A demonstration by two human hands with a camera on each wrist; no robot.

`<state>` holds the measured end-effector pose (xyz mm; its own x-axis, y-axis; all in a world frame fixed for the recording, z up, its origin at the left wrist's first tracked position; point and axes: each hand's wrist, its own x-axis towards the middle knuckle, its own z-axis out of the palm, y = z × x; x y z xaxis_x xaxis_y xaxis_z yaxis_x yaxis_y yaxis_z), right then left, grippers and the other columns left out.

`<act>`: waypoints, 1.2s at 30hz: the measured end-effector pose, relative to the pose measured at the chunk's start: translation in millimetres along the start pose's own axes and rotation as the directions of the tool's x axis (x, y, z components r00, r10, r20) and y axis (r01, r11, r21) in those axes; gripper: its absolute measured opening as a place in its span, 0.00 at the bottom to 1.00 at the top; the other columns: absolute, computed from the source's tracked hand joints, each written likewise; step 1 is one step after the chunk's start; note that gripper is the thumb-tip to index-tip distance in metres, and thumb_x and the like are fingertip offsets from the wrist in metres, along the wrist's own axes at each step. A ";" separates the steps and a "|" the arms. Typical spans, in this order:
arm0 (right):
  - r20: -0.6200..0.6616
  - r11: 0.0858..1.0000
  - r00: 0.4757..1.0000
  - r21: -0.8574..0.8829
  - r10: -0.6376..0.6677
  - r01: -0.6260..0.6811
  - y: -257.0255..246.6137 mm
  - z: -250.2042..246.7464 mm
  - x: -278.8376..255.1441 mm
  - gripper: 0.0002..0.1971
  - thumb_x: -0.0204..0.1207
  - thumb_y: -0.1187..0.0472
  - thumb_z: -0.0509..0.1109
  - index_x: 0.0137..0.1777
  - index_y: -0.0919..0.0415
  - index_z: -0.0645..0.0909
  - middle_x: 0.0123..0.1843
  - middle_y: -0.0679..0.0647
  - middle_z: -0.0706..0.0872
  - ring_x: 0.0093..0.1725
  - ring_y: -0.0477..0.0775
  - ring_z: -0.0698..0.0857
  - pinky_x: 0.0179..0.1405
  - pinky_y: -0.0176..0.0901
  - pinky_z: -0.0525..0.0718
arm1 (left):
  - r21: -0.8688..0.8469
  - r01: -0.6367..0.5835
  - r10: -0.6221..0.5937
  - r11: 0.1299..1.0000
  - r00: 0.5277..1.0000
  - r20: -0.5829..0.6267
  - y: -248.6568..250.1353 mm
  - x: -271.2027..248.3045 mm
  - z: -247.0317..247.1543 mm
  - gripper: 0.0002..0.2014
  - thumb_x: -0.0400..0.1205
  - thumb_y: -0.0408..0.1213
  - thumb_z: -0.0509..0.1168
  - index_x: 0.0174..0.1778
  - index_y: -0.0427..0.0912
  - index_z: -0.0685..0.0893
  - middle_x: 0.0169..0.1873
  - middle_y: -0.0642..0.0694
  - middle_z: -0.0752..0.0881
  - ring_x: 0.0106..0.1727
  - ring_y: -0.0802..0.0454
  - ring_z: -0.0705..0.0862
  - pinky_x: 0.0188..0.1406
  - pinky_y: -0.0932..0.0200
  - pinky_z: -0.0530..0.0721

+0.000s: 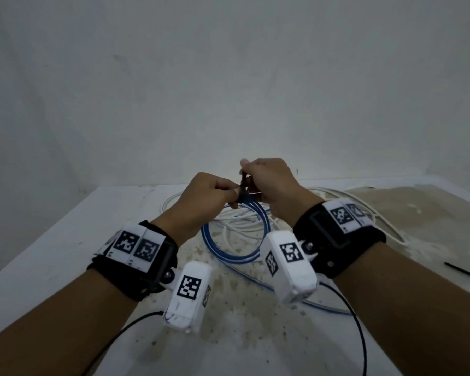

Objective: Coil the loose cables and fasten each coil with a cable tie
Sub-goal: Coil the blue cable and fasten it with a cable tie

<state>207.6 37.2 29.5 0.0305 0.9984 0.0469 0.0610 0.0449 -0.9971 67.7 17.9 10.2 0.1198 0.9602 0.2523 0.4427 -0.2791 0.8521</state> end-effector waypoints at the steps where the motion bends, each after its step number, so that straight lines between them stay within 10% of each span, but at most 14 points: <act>1: 0.022 0.999 0.999 -0.033 -0.032 0.033 2.9 0.3 -0.4 0.13 0.81 0.57 0.71 0.38 0.64 0.84 0.33 0.55 0.86 0.31 0.52 0.84 0.34 0.43 0.86 | -0.035 0.026 -0.027 0.999 1.000 -0.010 0.4 0.4 0.0 0.10 0.83 0.28 0.65 0.41 0.32 0.91 0.19 0.54 0.83 0.18 0.66 0.75 0.23 0.73 0.69; 16: -0.062 0.921 0.956 -0.290 -0.288 0.259 10.0 -10.6 14.2 0.19 0.81 0.55 0.70 0.39 0.74 0.80 0.38 0.71 0.87 0.40 0.71 0.89 0.43 0.68 0.89 | -0.130 -0.062 0.059 0.990 0.998 -0.021 7.4 -4.3 13.4 0.15 0.87 0.32 0.62 0.40 0.26 0.88 0.16 0.60 0.79 0.19 0.69 0.76 0.24 0.76 0.70; 24: -0.062 0.844 0.944 -0.470 -0.323 0.258 3.7 -17.0 22.9 0.16 0.79 0.54 0.73 0.32 0.62 0.83 0.30 0.55 0.84 0.32 0.54 0.83 0.41 0.51 0.87 | -0.101 -0.095 0.099 0.990 0.994 0.037 14.6 -9.1 16.2 0.17 0.87 0.31 0.63 0.32 0.43 0.84 0.13 0.60 0.76 0.17 0.67 0.73 0.21 0.78 0.69; 31: -0.063 0.938 0.973 -0.285 -0.222 0.196 11.3 -18.5 26.9 0.18 0.79 0.54 0.73 0.36 0.69 0.85 0.31 0.59 0.85 0.32 0.54 0.83 0.39 0.50 0.86 | -0.096 -0.100 0.099 0.990 0.995 -0.016 12.9 -6.7 15.7 0.17 0.87 0.35 0.64 0.30 0.47 0.87 0.21 0.57 0.81 0.21 0.66 0.75 0.29 0.74 0.70; 36: 0.188 1.000 0.982 0.024 -0.014 0.009 8.4 -28.8 9.2 0.21 0.79 0.49 0.73 0.50 0.72 0.87 0.42 0.67 0.91 0.39 0.59 0.92 0.38 0.45 0.89 | -0.136 -0.057 0.043 0.989 0.994 -0.105 13.4 1.7 7.1 0.11 0.86 0.35 0.65 0.45 0.38 0.92 0.29 0.50 0.86 0.21 0.67 0.76 0.27 0.71 0.71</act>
<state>237.2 45.9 23.2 -0.1586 0.9862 0.0483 0.0372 0.0549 -0.9978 80.0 15.8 18.8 0.0448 0.9410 0.3354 0.3103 -0.3322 0.8907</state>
